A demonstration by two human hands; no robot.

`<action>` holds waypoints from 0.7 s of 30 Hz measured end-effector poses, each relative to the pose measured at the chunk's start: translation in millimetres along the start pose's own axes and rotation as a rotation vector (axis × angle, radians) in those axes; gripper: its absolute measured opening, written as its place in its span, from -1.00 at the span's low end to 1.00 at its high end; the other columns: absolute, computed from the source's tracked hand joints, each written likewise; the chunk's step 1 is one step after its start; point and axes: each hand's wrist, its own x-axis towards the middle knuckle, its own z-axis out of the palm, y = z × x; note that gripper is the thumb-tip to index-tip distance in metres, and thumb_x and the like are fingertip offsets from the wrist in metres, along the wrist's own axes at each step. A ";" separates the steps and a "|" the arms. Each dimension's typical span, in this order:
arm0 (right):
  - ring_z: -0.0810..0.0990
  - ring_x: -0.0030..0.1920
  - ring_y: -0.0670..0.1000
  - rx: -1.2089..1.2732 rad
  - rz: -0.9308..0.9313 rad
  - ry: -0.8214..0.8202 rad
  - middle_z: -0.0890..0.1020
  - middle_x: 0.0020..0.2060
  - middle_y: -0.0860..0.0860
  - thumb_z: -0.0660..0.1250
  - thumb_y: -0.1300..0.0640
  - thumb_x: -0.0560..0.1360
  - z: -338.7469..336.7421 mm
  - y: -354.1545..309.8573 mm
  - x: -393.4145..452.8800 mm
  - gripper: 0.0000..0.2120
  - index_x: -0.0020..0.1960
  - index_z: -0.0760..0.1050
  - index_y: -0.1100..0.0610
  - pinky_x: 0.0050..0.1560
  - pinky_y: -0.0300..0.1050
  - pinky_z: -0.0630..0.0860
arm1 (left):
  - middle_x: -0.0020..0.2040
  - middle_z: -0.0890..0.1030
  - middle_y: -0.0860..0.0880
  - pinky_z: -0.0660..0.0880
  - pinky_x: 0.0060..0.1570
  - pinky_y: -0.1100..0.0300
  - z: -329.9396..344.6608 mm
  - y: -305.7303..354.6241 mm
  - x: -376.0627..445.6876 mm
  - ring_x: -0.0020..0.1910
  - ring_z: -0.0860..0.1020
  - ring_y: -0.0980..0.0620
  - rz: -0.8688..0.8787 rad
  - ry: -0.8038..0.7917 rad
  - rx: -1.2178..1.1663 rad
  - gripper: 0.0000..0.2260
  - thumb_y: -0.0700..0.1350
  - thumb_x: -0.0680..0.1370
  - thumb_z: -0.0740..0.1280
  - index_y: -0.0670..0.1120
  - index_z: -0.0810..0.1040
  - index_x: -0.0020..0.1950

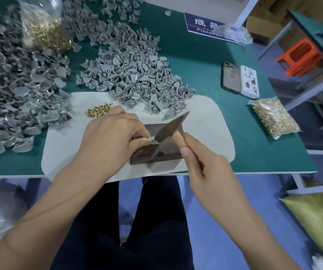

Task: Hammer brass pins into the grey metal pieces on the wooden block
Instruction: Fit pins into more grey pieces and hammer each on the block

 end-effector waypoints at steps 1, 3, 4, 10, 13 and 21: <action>0.44 -0.31 -0.03 -0.038 0.001 0.032 0.61 -0.25 -0.17 0.07 -0.18 0.70 -3.9 1.8 0.8 -0.66 0.45 0.36 -0.35 -0.15 0.06 0.61 | -0.27 0.54 0.22 0.28 -0.29 0.18 0.0 0.1 -0.1 -0.08 0.43 0.09 -0.002 0.000 0.000 -0.92 0.11 0.43 0.52 0.17 0.69 -0.14; 0.49 -0.29 -0.08 0.038 -0.024 0.140 0.64 -0.17 -0.22 0.07 -0.17 0.70 -8.3 -0.3 0.3 -0.64 0.46 0.38 -0.31 -0.19 -0.08 0.58 | -0.25 0.55 0.22 0.28 -0.28 0.18 0.6 0.4 -0.2 -0.09 0.42 0.10 -0.010 0.003 -0.001 -0.93 0.11 0.43 0.51 0.18 0.69 -0.14; 0.54 -0.23 -0.09 0.104 -0.045 0.168 0.65 -0.09 -0.23 0.08 -0.14 0.71 -6.5 -3.4 -1.4 -0.64 0.47 0.40 -0.25 -0.17 -0.18 0.55 | -0.25 0.55 0.22 0.28 -0.28 0.17 1.0 0.5 -0.4 -0.08 0.41 0.11 -0.016 0.003 -0.006 -0.94 0.11 0.44 0.50 0.18 0.68 -0.14; 0.45 -0.32 -0.04 -0.110 -0.011 0.069 0.58 -0.29 -0.20 0.01 -0.23 0.68 -5.0 -3.2 -0.8 -0.62 0.47 0.32 -0.36 -0.21 0.03 0.56 | -0.22 0.57 0.23 0.28 -0.27 0.17 0.7 -1.4 -0.2 -0.05 0.40 0.13 -0.021 -0.015 -0.003 -0.91 0.16 0.46 0.48 0.21 0.69 -0.09; 0.57 -0.19 -0.16 0.102 -0.038 0.193 0.65 0.01 -0.35 0.08 -0.14 0.70 -3.0 -3.7 0.8 -0.64 0.48 0.36 -0.29 -0.11 -0.11 0.57 | -0.22 0.58 0.24 0.30 -0.28 0.17 0.9 -2.2 -0.3 -0.06 0.41 0.13 -0.026 -0.012 -0.014 -0.92 0.17 0.46 0.47 0.23 0.70 -0.09; 0.57 -0.23 -0.10 0.078 -0.058 0.142 0.65 -0.02 -0.35 0.12 -0.12 0.71 -10.1 0.7 6.2 -0.65 0.47 0.40 -0.28 -0.22 -0.24 0.52 | -0.23 0.59 0.20 0.39 -0.27 0.15 2.8 -1.2 -5.7 -0.07 0.44 0.07 -0.020 0.025 -0.042 -0.94 0.13 0.48 0.47 0.19 0.69 -0.12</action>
